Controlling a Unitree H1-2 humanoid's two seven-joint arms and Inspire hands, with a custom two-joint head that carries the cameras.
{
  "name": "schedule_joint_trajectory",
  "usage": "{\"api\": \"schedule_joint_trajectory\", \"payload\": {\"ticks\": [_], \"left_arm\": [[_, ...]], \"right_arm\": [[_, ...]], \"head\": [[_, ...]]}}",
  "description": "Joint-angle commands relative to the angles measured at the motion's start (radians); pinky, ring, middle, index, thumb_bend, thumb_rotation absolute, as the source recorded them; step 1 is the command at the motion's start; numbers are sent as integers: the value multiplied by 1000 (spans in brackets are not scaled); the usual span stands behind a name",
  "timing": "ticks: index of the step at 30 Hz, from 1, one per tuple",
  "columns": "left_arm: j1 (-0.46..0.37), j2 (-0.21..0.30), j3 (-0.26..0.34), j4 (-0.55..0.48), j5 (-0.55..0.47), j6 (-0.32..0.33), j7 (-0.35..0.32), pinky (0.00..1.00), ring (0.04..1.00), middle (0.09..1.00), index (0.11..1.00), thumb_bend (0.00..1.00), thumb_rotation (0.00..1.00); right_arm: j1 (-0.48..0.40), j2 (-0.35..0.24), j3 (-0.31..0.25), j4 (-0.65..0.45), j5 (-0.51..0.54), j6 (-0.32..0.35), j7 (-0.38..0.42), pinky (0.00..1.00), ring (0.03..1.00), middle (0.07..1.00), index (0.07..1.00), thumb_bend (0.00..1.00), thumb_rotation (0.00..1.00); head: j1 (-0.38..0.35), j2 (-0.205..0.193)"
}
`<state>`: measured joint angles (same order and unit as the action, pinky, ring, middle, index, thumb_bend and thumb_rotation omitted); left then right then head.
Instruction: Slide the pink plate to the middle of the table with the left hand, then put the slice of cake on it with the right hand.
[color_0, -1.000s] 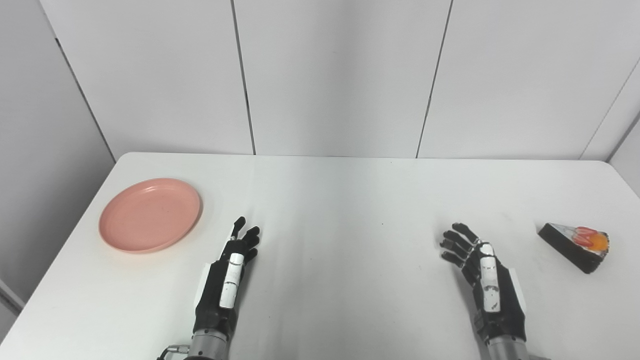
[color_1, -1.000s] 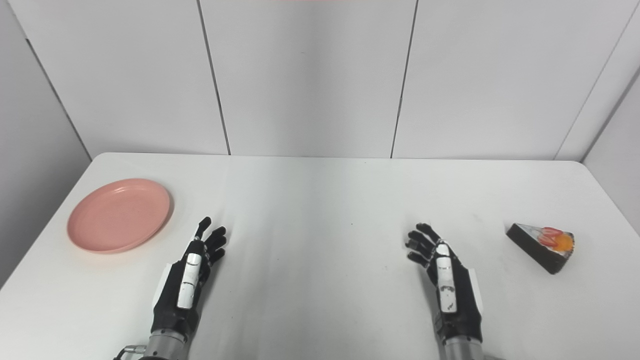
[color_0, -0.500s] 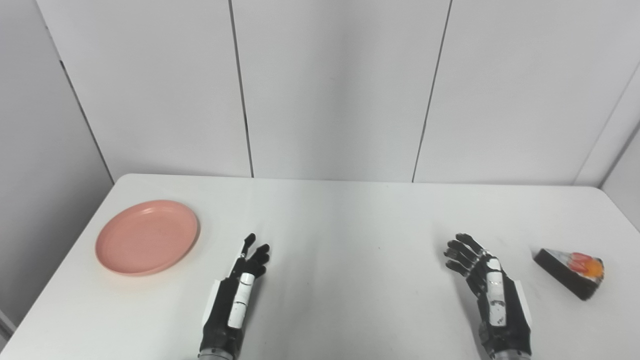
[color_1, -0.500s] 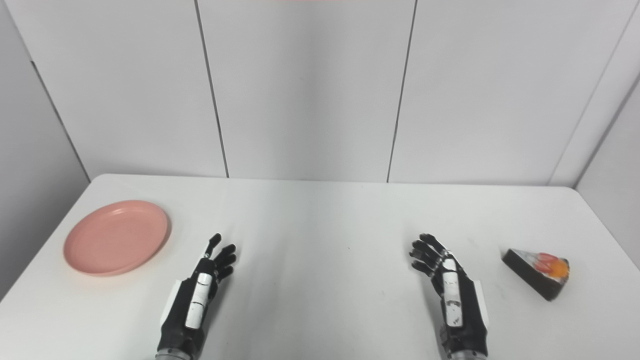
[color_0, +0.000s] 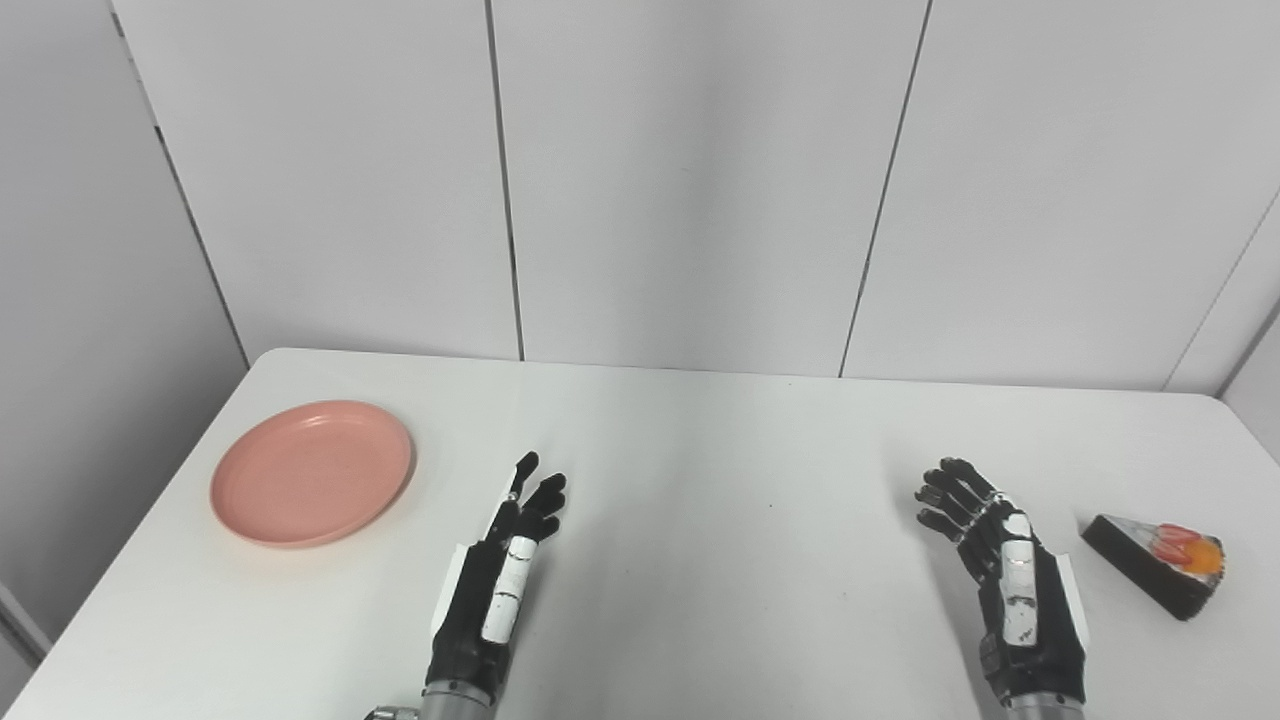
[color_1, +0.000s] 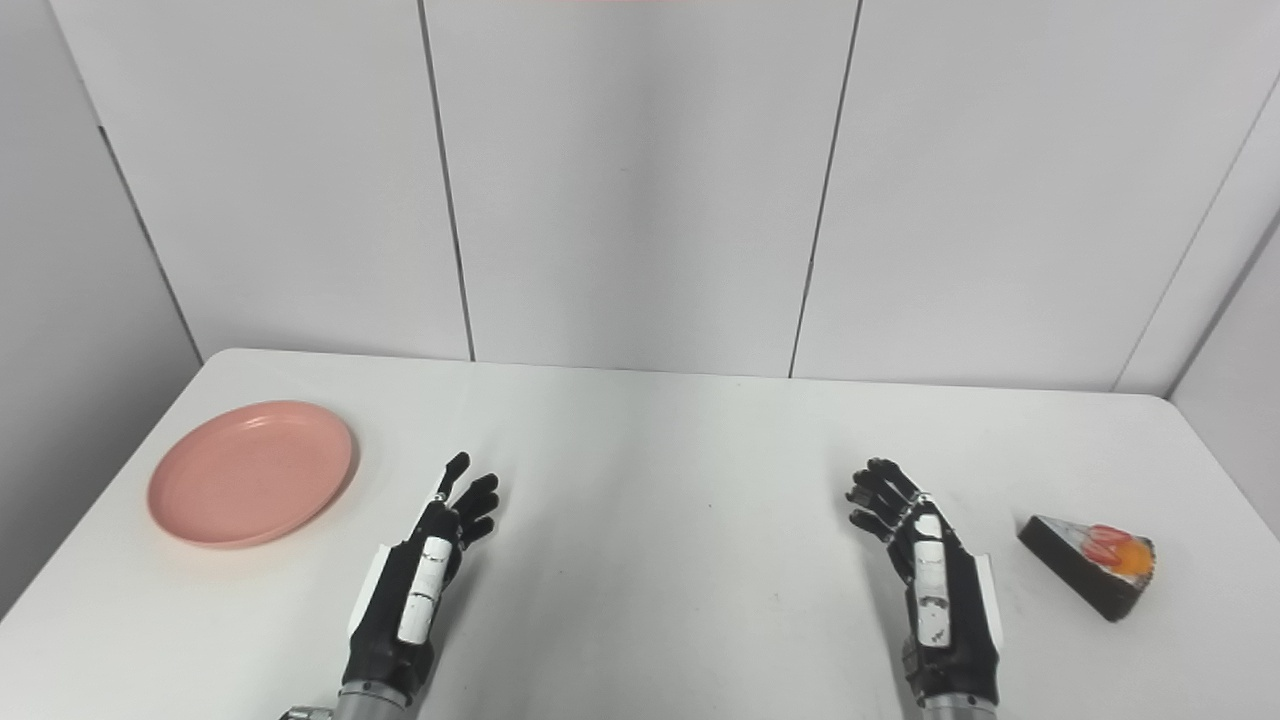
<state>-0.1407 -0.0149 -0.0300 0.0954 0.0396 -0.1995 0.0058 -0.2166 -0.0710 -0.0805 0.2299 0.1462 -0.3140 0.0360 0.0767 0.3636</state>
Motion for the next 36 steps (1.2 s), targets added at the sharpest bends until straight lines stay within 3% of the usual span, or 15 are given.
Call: {"api": "schedule_joint_trajectory", "payload": {"ticks": [1,6,10,18,24,29,32,36], "left_arm": [[16,-3,13,57,-8,-61,16,893,893,896,962,742,982],[-19,-11,48,-1,-25,-96,38,891,878,885,943,748,980],[-92,5,77,-48,-48,-118,40,817,862,872,904,782,968],[-285,94,140,-11,-31,-135,46,771,826,850,840,812,978],[-419,200,194,91,-50,-140,45,765,803,828,794,888,945],[-480,309,229,239,-2,-231,70,692,778,802,808,904,950],[-511,386,232,337,88,-266,142,680,774,823,837,817,986],[-547,484,186,467,153,-270,252,684,750,801,821,770,980]], "right_arm": [[96,13,-1,101,-4,-34,7,754,771,770,764,804,1000],[104,23,-3,86,17,-34,15,746,766,761,749,780,1000],[107,23,-4,78,27,-33,15,742,764,754,747,776,1000],[107,35,-3,78,25,-27,5,737,756,748,743,774,1000],[106,42,-2,81,16,-21,-3,732,751,746,739,782,1000],[105,43,-1,87,7,-29,-3,732,753,747,734,770,1000],[102,43,-2,97,4,-37,-3,731,753,746,728,756,1000],[101,42,-3,103,-1,-42,-5,730,751,743,722,759,1000]], "head": [[-1,1],[-13,8],[-14,6],[-37,-3],[-41,-6],[-47,-6],[-44,-10],[-44,-11]]}}
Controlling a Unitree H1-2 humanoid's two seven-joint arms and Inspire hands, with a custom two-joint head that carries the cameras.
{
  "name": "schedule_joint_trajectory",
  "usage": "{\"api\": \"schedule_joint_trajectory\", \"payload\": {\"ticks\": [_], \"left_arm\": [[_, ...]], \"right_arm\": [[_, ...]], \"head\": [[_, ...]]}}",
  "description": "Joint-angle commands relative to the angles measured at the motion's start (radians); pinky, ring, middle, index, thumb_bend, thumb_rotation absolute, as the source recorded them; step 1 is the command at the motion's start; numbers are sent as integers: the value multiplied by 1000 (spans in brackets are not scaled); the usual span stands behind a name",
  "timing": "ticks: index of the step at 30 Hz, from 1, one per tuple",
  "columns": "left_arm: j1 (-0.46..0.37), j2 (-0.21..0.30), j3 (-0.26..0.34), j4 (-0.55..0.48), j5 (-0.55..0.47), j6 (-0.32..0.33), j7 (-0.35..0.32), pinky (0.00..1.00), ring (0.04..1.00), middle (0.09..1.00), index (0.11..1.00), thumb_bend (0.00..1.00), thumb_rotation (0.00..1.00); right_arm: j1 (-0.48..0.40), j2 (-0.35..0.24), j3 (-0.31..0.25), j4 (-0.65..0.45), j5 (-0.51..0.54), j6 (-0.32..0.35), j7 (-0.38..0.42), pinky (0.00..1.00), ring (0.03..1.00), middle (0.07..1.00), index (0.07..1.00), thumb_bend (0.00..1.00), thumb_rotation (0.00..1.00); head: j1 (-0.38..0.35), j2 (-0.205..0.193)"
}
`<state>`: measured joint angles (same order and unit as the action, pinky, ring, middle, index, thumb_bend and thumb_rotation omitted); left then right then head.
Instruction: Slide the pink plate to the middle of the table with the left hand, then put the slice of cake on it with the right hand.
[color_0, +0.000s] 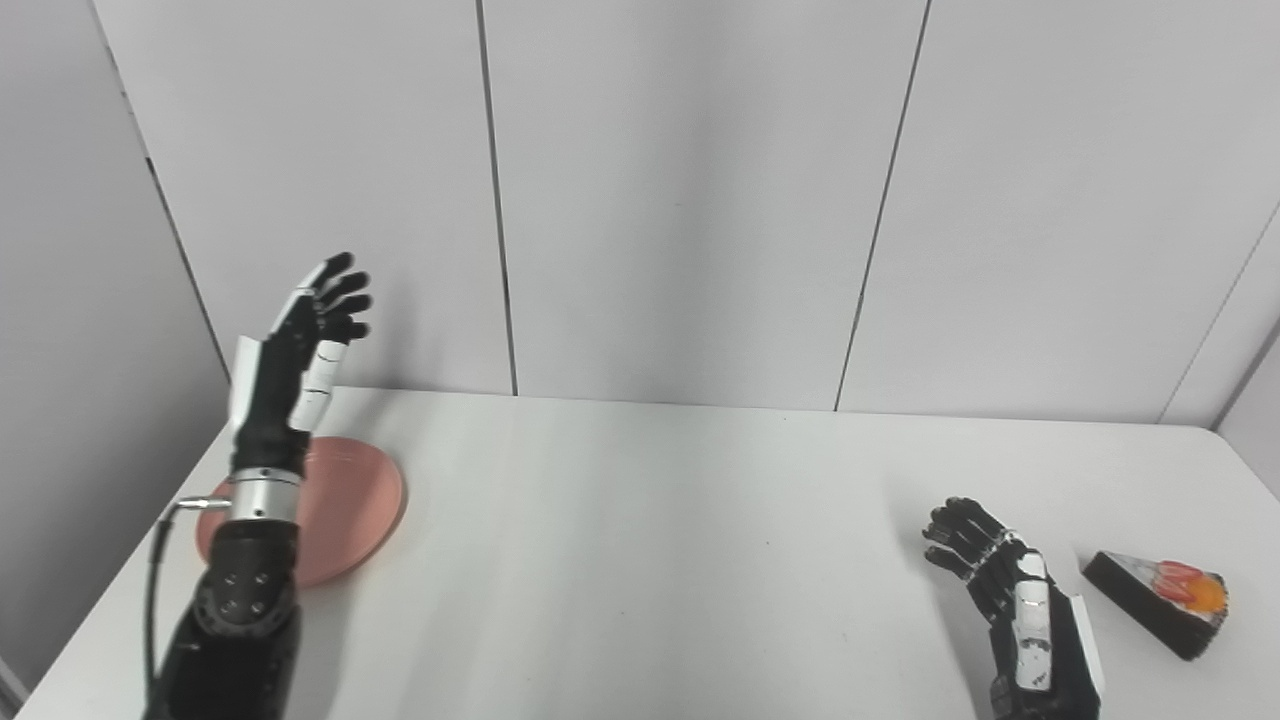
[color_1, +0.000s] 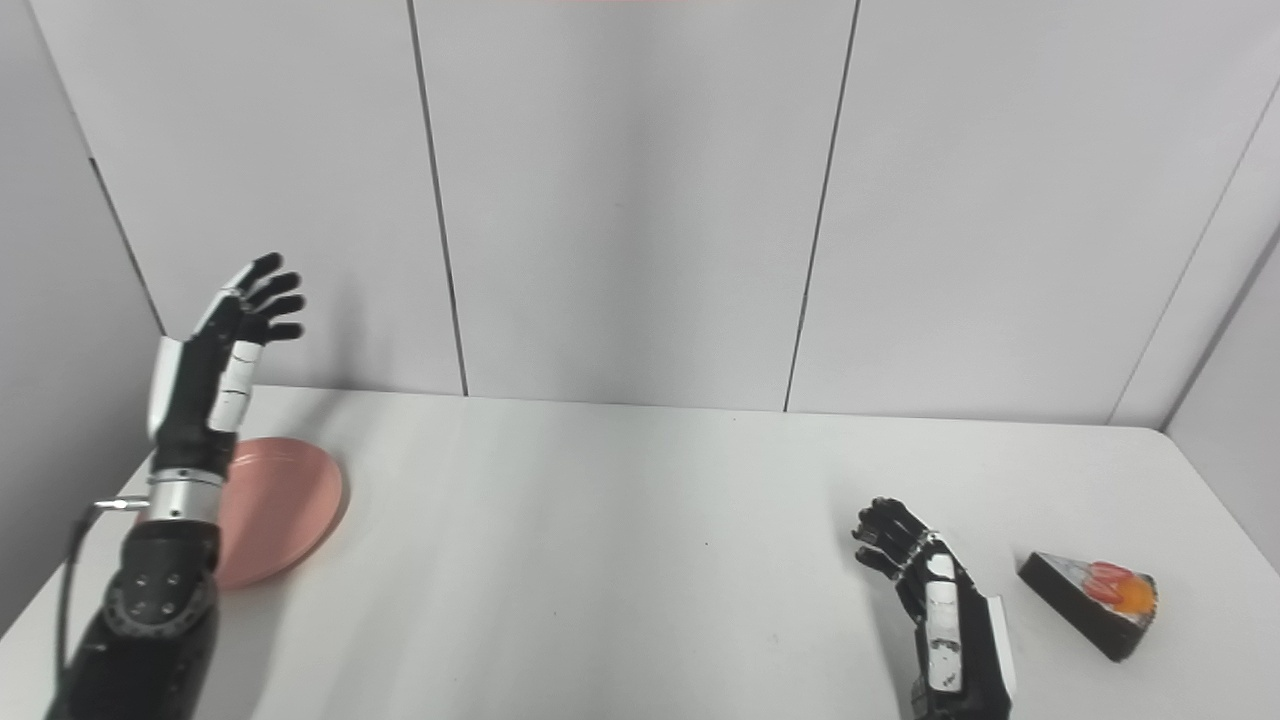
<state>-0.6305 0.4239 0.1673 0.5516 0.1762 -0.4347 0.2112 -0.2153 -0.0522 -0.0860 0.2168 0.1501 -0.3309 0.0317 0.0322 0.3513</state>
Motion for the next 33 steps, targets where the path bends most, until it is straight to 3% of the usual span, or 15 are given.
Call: {"api": "schedule_joint_trajectory", "payload": {"ticks": [1,4,7,12,17,23,28,31,33], "left_arm": [[-67,64,-24,44,14,-35,64,692,742,801,816,778,974],[-98,115,-54,146,-3,-35,98,717,768,816,812,812,957],[-127,147,-49,232,-53,-35,80,741,795,826,820,821,940],[-166,179,-25,361,-120,-35,38,703,787,816,810,726,912],[-180,196,-5,468,-157,-35,8,728,809,827,814,694,894],[-163,218,-26,586,-140,-35,43,697,769,784,784,621,878],[-144,204,1,630,-185,-35,4,667,746,758,773,622,892],[-130,191,24,632,-211,-35,-33,648,739,756,752,789,906],[-124,182,30,633,-219,-35,-56,632,744,765,753,821,914]], "right_arm": [[100,23,2,117,-5,-24,0,730,751,743,721,761,1000],[100,24,-1,118,1,-24,4,727,747,739,714,763,1000],[103,24,-2,114,5,-24,9,725,744,735,711,760,1000],[110,24,0,96,-1,-13,5,722,742,731,707,760,1000],[111,24,-2,93,5,-14,8,712,728,717,696,749,1000],[115,24,-1,79,5,0,5,695,718,708,689,752,1000],[118,24,-2,72,2,5,3,690,713,705,688,749,1000],[119,25,-2,67,5,12,3,687,710,704,688,744,1000],[120,25,-2,66,4,11,2,686,709,705,693,742,1000]], "head": [[1,1],[1,4],[0,10],[0,18],[0,23],[-5,32],[-8,40],[-9,42],[-11,43]]}}
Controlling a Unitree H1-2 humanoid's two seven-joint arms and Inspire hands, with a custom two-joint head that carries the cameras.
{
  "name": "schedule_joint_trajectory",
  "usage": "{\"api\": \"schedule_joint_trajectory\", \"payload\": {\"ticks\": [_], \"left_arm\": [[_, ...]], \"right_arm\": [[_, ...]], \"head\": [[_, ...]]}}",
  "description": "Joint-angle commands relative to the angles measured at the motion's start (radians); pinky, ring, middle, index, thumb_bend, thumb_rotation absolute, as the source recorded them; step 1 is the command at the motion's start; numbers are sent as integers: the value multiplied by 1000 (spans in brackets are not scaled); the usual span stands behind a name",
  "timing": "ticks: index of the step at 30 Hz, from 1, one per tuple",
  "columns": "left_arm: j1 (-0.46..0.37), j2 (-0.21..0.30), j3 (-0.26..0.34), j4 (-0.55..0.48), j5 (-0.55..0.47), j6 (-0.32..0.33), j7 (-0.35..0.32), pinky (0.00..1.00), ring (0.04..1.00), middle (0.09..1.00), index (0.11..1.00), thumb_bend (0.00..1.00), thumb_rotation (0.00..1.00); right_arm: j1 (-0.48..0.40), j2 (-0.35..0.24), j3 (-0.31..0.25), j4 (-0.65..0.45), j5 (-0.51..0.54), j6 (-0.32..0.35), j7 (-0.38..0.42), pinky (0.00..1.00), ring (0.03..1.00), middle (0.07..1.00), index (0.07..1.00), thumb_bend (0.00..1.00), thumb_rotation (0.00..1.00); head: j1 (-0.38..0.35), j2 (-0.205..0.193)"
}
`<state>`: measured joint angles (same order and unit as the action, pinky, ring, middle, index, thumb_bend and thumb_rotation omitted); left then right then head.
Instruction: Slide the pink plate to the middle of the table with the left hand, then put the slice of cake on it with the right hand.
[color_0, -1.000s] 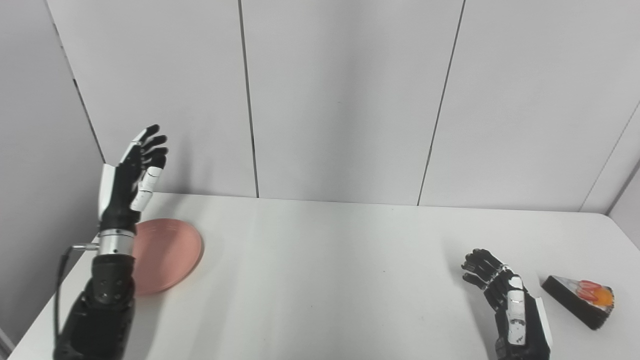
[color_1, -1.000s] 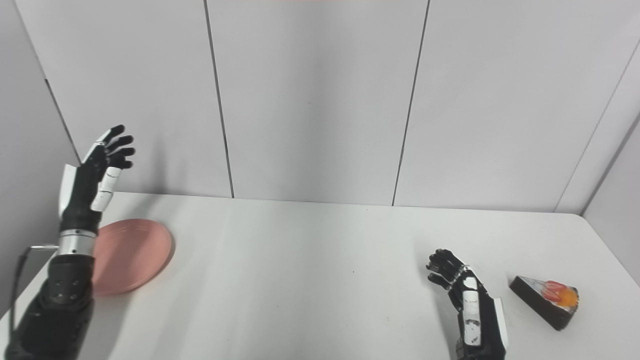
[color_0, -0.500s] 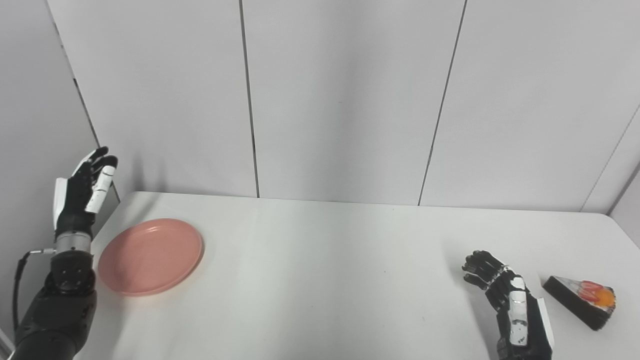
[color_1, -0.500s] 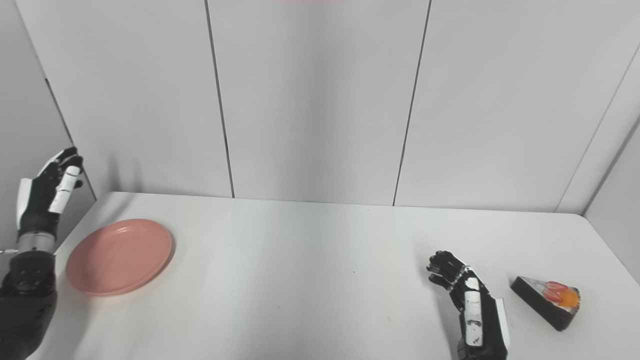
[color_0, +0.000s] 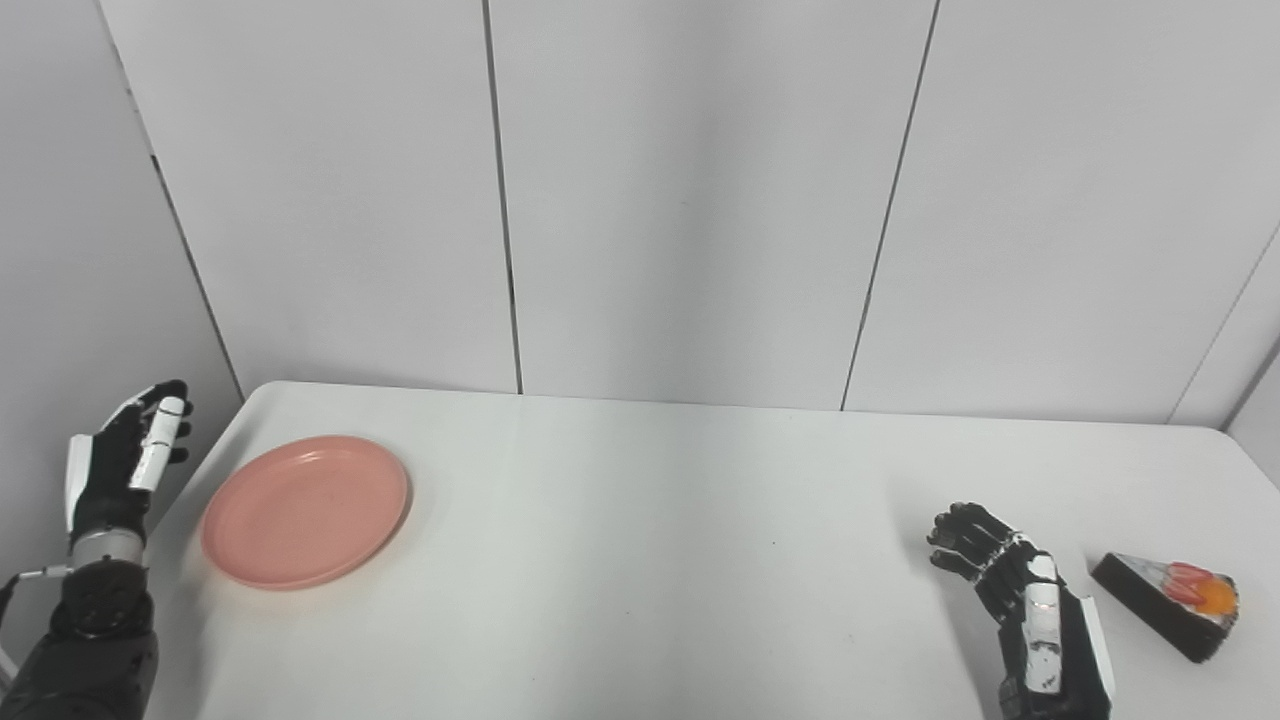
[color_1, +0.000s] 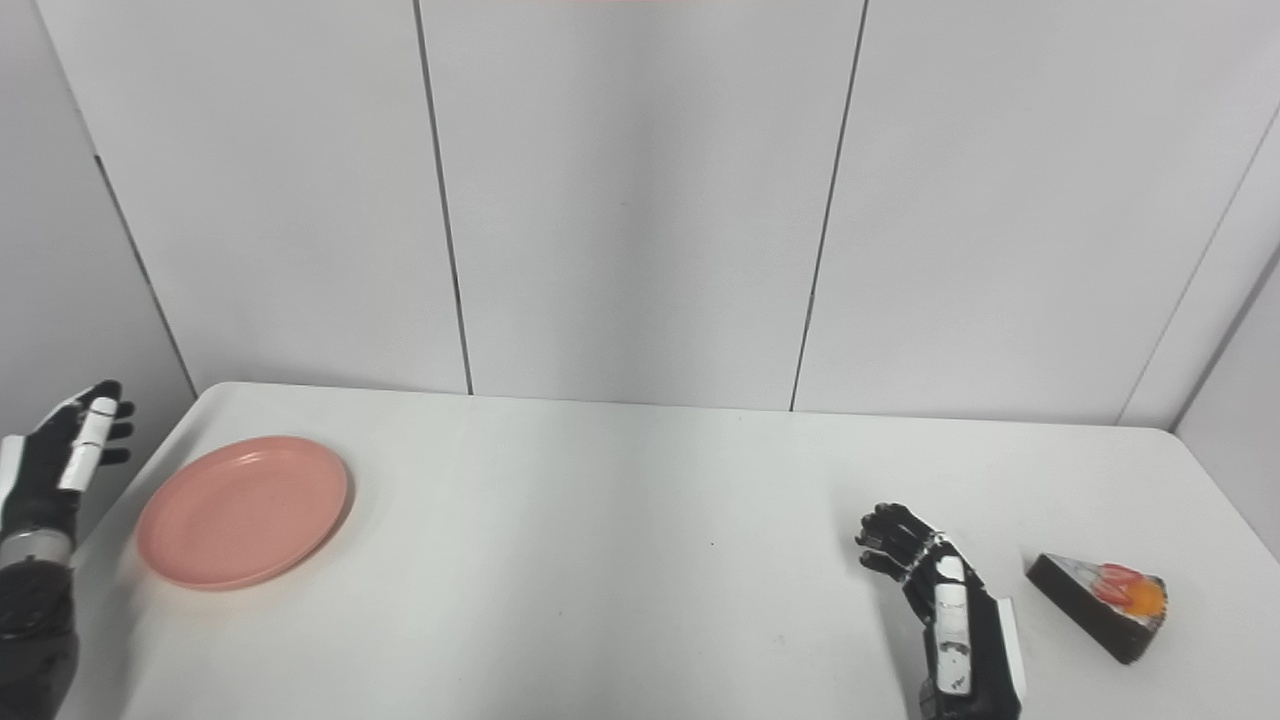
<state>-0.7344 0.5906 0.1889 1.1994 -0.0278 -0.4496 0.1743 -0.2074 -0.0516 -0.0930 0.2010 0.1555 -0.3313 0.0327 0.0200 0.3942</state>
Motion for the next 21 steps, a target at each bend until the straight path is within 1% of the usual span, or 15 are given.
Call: {"api": "schedule_joint_trajectory", "payload": {"ticks": [1,3,5,7,9,12,14,16,17,19,21], "left_arm": [[-17,9,8,-15,-15,-20,-27,619,738,759,748,820,914],[-13,-2,7,-14,-14,-20,-38,612,733,754,745,819,913],[-9,-14,5,-16,-12,-20,-44,623,762,772,766,848,929],[-4,-31,23,-28,-35,-20,-72,633,765,772,765,856,926],[-3,-49,49,-40,-69,-20,-116,630,757,778,767,862,915],[1,-70,71,-63,-92,-20,-162,634,751,783,775,894,910],[7,-91,85,-96,-109,-20,-191,615,728,781,776,861,906],[10,-108,93,-120,-118,-20,-216,624,712,769,764,853,896],[12,-114,87,-132,-107,-20,-216,637,708,763,761,833,902],[17,-121,76,-148,-86,-20,-214,627,715,758,766,883,939],[20,-130,65,-159,-74,-20,-209,610,717,756,762,898,938]], "right_arm": [[113,26,5,79,-3,13,-1,686,708,704,695,742,1000],[114,27,5,75,-5,16,-3,685,707,704,696,743,1000],[114,29,5,71,-3,22,-4,684,706,702,697,739,1000],[114,30,5,67,-2,26,-4,684,705,702,697,740,1000],[116,30,7,63,-5,27,-6,685,706,704,702,736,1000],[115,32,7,61,-7,30,-10,685,704,703,701,735,1000],[113,34,7,61,-5,32,-10,684,701,701,701,737,1000],[111,35,7,62,-6,32,-11,681,700,700,701,743,999],[111,36,7,62,-8,31,-12,679,699,699,700,743,998],[111,36,9,61,-13,29,-13,675,700,701,703,737,1000],[113,39,10,55,-15,34,-16,674,700,701,702,735,1000]], "head": [[0,2],[-2,5],[-2,5],[-5,8],[-6,8],[-10,12],[-13,12],[-14,11],[-14,11],[-17,13],[-20,15]]}}
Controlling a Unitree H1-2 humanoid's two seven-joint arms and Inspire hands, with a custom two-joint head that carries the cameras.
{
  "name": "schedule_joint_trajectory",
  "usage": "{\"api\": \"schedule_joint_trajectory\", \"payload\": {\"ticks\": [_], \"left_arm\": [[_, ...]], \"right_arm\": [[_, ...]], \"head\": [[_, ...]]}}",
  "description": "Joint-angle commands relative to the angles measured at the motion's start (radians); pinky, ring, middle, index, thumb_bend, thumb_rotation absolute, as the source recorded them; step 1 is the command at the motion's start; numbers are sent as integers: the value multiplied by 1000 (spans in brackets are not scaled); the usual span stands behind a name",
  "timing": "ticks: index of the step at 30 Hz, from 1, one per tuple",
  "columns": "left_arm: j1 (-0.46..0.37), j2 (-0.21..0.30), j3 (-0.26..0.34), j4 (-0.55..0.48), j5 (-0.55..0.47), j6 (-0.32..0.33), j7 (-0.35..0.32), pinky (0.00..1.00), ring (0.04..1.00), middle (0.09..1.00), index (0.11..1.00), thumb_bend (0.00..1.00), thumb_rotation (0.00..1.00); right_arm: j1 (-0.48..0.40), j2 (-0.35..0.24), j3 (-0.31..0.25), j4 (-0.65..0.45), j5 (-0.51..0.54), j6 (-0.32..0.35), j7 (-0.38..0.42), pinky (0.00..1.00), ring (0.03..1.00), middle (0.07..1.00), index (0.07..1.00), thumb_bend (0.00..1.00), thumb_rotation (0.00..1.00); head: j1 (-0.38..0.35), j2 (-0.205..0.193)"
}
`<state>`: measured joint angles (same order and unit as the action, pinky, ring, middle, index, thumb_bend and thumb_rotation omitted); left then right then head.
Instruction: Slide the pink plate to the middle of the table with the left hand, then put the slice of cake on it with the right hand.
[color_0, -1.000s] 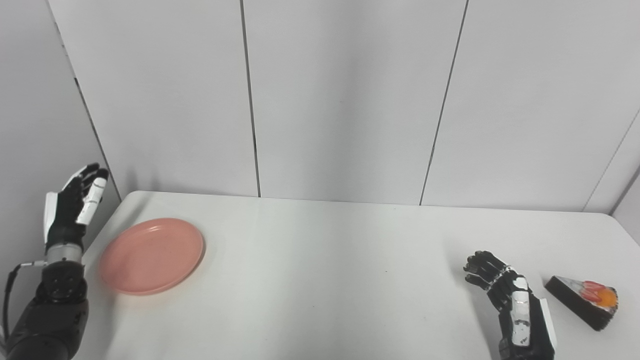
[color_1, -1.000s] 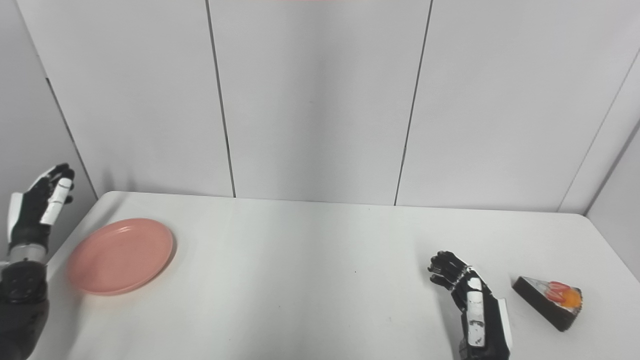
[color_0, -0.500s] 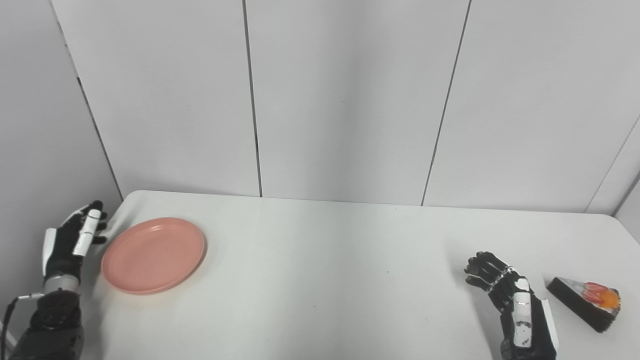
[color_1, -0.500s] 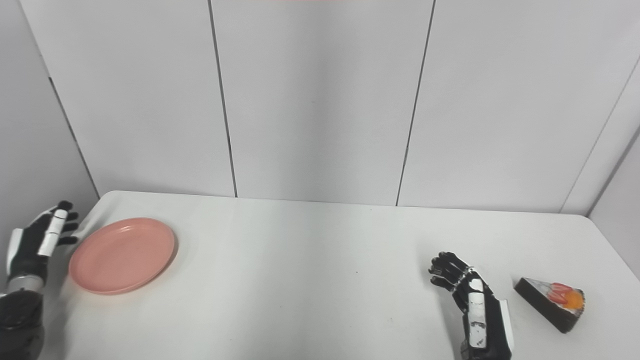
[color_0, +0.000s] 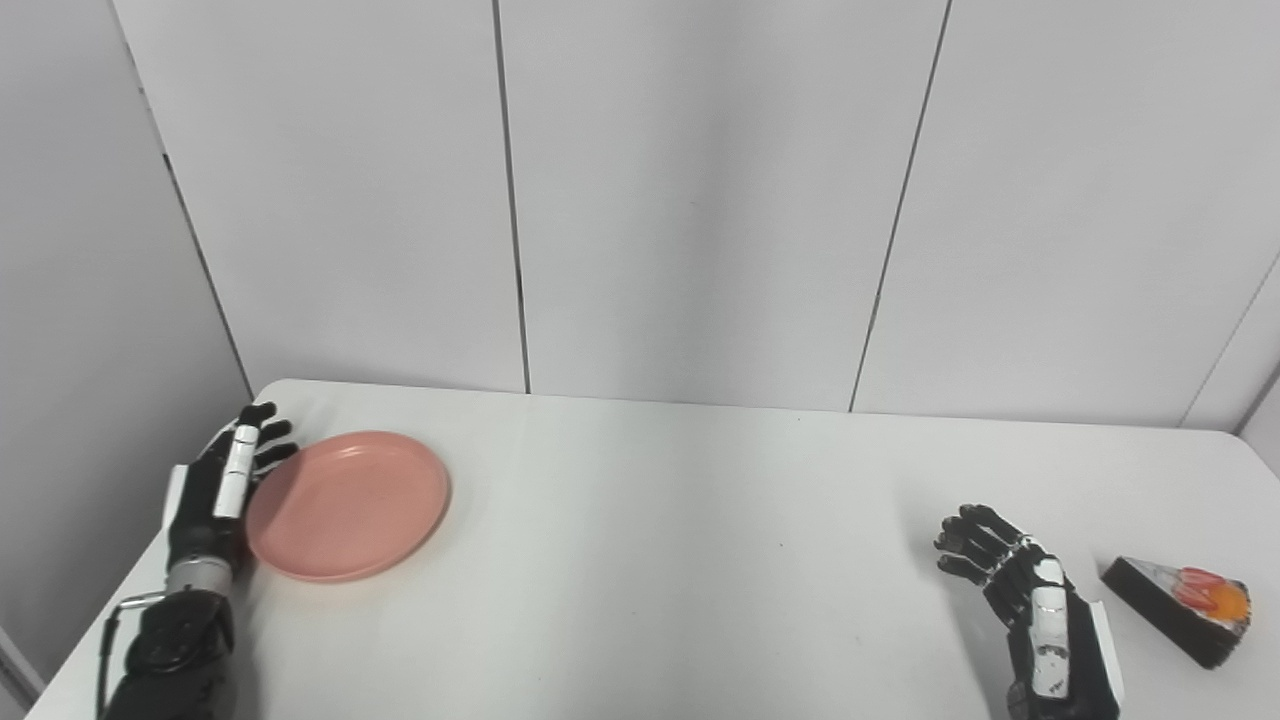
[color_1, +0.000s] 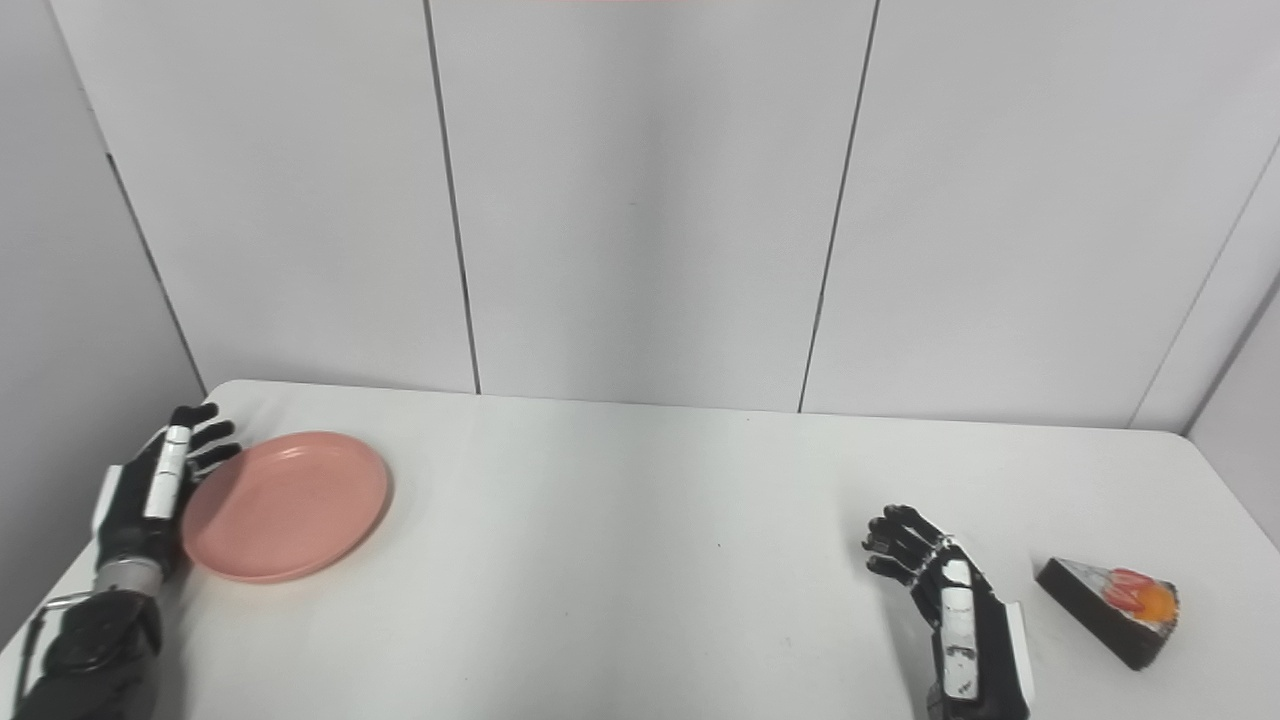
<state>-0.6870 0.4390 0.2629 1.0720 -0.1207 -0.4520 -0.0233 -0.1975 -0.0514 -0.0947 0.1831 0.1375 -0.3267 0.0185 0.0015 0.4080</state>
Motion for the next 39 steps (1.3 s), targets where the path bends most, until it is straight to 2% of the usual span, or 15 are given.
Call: {"api": "schedule_joint_trajectory", "payload": {"ticks": [1,6,8,14,18,22,25,28,34,39], "left_arm": [[-26,16,-13,-36,24,-18,-8,590,715,756,759,898,936],[-27,-7,-29,-39,23,-18,-27,592,736,777,778,889,939],[-25,-16,-28,-45,17,-17,-38,590,720,770,774,828,939],[-26,-50,-38,-56,5,-18,-63,620,743,780,784,815,936],[-23,-75,-34,-84,-15,-18,-81,618,751,785,763,769,920],[-25,-107,-23,-108,-41,-16,-89,627,753,785,777,786,906],[-20,-137,-33,-135,-41,-15,-76,665,787,813,789,747,938],[-14,-158,-51,-151,-24,-6,-58,656,789,817,796,753,938],[47,-229,-91,-351,-8,133,-19,642,783,815,790,818,933],[90,-285,-115,-487,15,239,27,639,787,824,788,808,957]], "right_arm": [[104,41,12,69,5,33,-2,674,698,699,700,731,1000],[104,44,16,65,4,37,-1,678,701,701,702,714,1000],[104,45,16,65,0,37,-3,678,702,702,702,722,1000],[107,49,17,55,-16,42,-9,672,701,700,702,729,1000],[108,51,17,49,-17,46,-8,674,702,701,704,721,1000],[110,55,17,41,-17,54,-9,673,700,701,702,723,1000],[108,59,16,38,-13,62,-9,676,701,700,701,722,995],[108,61,16,33,-16,70,-11,677,705,703,704,714,998],[106,65,18,29,-24,74,-14,674,701,701,705,707,1000],[103,72,22,24,-28,79,-16,673,701,703,706,705,1000]], "head": [[-4,3],[-12,5],[-14,5],[-16,6],[-23,12],[-26,15],[-32,17],[-34,18],[-43,20],[-73,29]]}}
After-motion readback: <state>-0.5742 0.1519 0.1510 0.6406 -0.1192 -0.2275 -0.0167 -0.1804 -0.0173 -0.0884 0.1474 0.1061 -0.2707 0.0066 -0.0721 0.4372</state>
